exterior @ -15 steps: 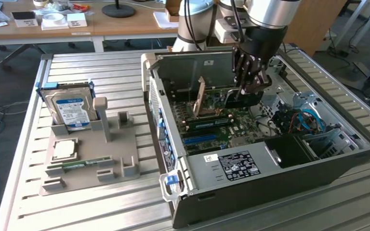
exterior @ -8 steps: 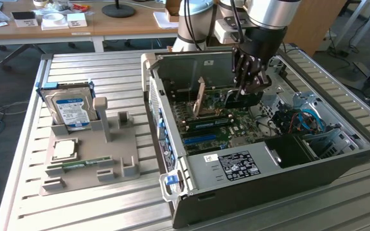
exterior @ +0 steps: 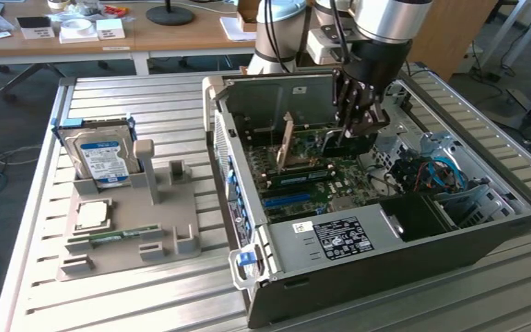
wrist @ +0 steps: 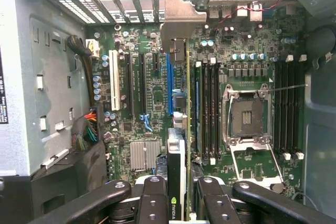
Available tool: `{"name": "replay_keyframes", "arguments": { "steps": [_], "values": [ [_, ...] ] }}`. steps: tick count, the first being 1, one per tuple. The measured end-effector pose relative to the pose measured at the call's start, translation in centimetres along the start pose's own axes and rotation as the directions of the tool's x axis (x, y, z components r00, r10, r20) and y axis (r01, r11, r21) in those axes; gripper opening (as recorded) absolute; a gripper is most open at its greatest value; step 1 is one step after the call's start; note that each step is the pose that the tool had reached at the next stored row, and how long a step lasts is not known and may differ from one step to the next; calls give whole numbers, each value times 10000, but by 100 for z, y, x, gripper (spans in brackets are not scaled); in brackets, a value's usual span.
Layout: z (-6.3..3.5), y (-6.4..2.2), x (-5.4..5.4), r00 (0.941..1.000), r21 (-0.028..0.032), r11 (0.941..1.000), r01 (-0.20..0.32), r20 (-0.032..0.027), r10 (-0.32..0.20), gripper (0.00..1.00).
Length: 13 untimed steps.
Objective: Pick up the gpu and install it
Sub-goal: 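Insert the gpu into the slot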
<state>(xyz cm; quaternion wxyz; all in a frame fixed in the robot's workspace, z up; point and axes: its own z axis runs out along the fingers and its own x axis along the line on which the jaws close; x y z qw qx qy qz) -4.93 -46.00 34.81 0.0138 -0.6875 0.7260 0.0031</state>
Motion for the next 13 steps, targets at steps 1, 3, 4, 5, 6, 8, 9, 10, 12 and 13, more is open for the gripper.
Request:
{"name": "replay_keyframes", "arguments": {
  "steps": [1,3,4,5,6,8,9,10,12,13],
  "values": [
    [6,0,7,10000,1,10000,-1,3,1,27],
    [36,2,9,10000,0,10000,-1,0,1,27],
    [53,3,10,10000,0,10000,-1,-1,1,27],
    [71,4,10,10000,0,10000,0,0,0,27],
    [89,6,11,10000,0,10000,0,0,0,27],
    [127,11,12,10000,1,10000,-1,1,1,27],
    [144,12,12,10000,0,10000,-1,0,1,27],
    [162,14,12,10000,0,10000,0,0,0,27],
    [187,15,13,10000,1,10000,0,1,0,27],
    [201,16,14,10000,1,10000,-1,0,1,27]
  ]
}}
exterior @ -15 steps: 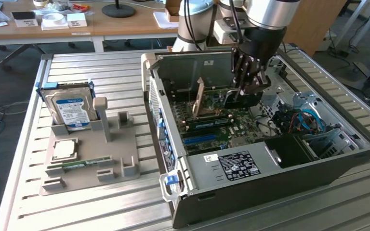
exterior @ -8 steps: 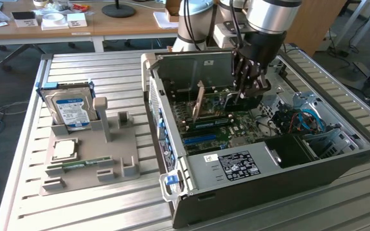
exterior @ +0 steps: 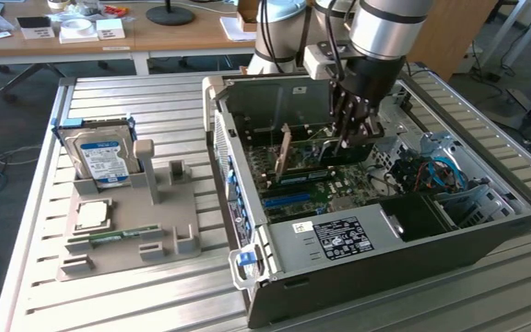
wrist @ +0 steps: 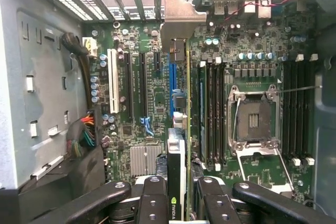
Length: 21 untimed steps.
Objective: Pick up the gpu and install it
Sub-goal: 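Insert the gpu into the slot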
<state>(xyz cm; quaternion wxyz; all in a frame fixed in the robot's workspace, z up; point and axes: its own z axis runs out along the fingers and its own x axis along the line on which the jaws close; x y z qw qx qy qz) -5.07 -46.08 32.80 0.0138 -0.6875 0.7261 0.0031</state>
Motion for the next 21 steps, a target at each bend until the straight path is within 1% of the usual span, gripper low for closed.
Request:
{"name": "replay_keyframes", "arguments": {
  "steps": [13,19,21],
  "values": [
    [182,9,5,10000,0,10000,0,0,0,27],
    [193,10,5,10000,-1,10000,0,-1,0,27],
    [214,10,5,10000,1,10000,0,3,0,27]
  ]
}}
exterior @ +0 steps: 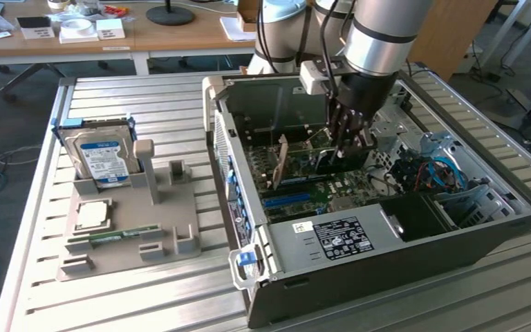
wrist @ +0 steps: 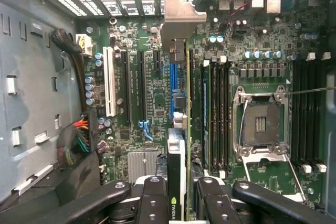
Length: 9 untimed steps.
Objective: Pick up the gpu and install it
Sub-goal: 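Insert the gpu into the slot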
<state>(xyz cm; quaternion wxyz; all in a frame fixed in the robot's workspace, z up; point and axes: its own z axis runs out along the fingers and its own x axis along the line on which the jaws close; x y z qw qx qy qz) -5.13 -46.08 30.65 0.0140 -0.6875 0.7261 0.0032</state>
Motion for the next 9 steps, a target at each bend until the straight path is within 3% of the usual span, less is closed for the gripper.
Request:
{"name": "replay_keyframes", "arguments": {
  "steps": [9],
  "values": [
    [53,1,2,10000,-1,10000,0,-5,0,27]
  ]
}}
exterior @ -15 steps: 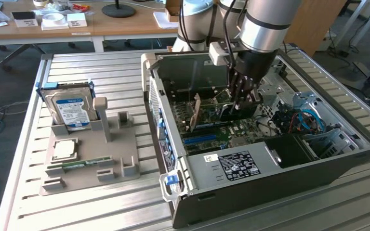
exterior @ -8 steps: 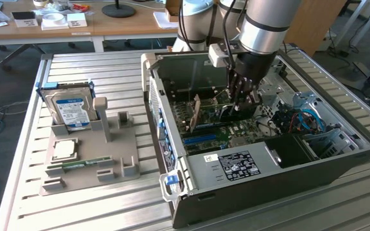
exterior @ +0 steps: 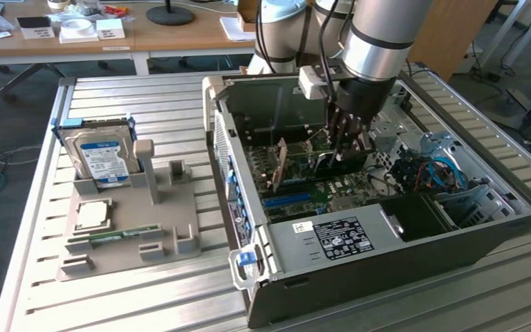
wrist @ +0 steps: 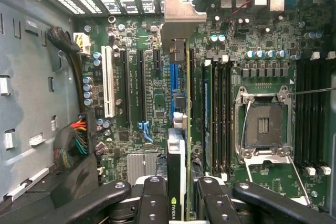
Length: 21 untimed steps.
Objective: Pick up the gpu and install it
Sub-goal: 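Insert the gpu into the slot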
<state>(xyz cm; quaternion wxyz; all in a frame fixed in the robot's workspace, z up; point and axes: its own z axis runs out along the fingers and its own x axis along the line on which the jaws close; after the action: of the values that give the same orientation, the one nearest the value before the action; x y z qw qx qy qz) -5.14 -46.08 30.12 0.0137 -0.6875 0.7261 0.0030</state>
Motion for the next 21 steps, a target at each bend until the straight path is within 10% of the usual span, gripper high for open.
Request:
{"name": "replay_keyframes", "arguments": {
  "steps": [21],
  "values": [
    [10,138,54,10000,1,10000,0,2,0,27]
  ]
}}
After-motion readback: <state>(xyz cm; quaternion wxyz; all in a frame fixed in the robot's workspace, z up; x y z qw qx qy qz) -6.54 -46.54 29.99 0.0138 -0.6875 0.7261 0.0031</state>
